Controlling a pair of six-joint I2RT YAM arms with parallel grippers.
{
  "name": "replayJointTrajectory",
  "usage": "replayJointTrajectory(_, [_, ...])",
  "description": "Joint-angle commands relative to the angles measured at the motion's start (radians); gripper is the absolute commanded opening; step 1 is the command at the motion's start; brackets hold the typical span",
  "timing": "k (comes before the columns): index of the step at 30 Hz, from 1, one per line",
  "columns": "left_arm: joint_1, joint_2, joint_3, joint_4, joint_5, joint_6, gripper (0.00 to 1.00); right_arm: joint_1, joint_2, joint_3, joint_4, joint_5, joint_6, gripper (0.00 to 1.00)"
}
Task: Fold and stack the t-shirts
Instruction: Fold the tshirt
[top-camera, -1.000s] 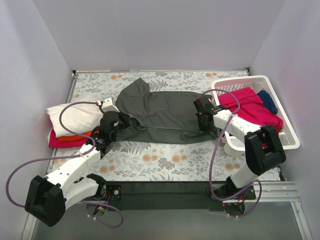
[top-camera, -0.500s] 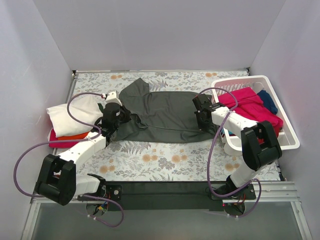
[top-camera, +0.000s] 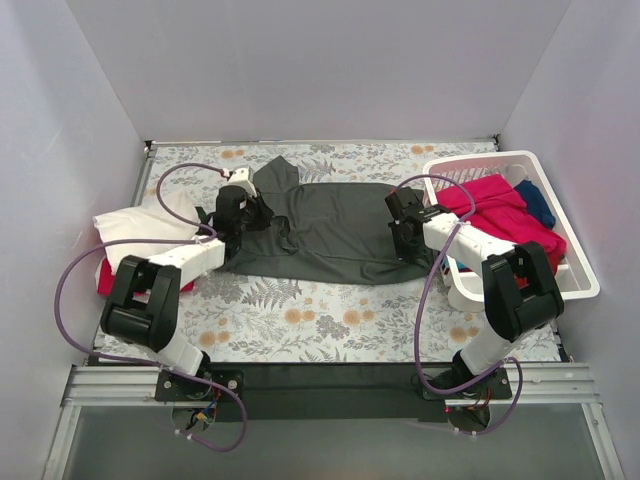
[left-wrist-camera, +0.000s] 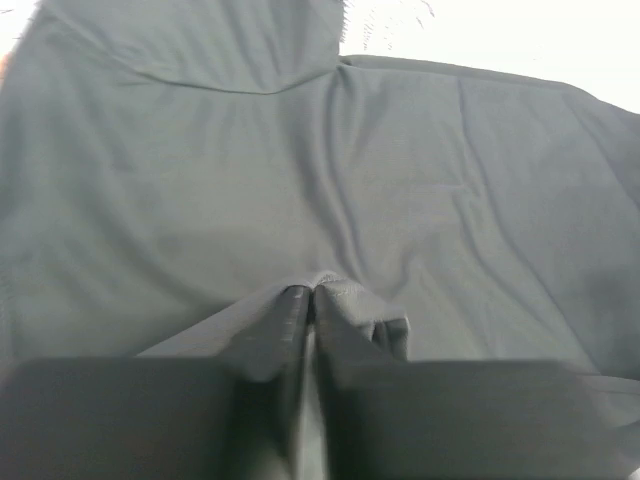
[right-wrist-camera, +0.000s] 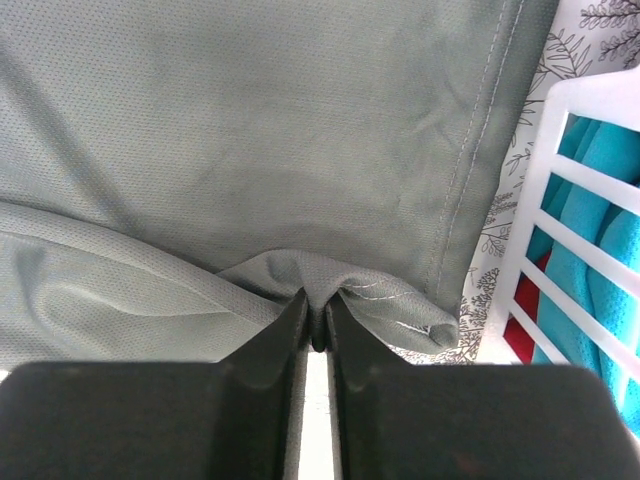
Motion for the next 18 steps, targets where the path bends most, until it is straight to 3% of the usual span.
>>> replayJointTrajectory(1, [0.006, 0.042, 0.077, 0.013, 0.042, 0.035, 0.20, -0.004, -0.025, 0.030, 0.008, -0.018, -0.008, 0.08])
replayJointTrajectory(4, [0.006, 0.038, 0.088, -0.002, 0.007, 0.032, 0.50, -0.002, -0.054, 0.027, 0.014, -0.030, -0.015, 0.20])
replayJointTrajectory(7, [0.008, -0.011, 0.077, -0.004, -0.048, 0.027, 0.66, 0.000, -0.092, 0.028, 0.021, -0.048, -0.024, 0.35])
replayJointTrajectory(12, [0.005, -0.106, 0.019, -0.004, -0.029, -0.017, 0.74, 0.009, -0.176, 0.012, 0.040, -0.078, -0.025, 0.50])
replayJointTrajectory(18, [-0.027, -0.206, -0.154, 0.064, 0.061, -0.135, 0.75, 0.012, -0.242, -0.053, 0.067, -0.105, -0.019, 0.54])
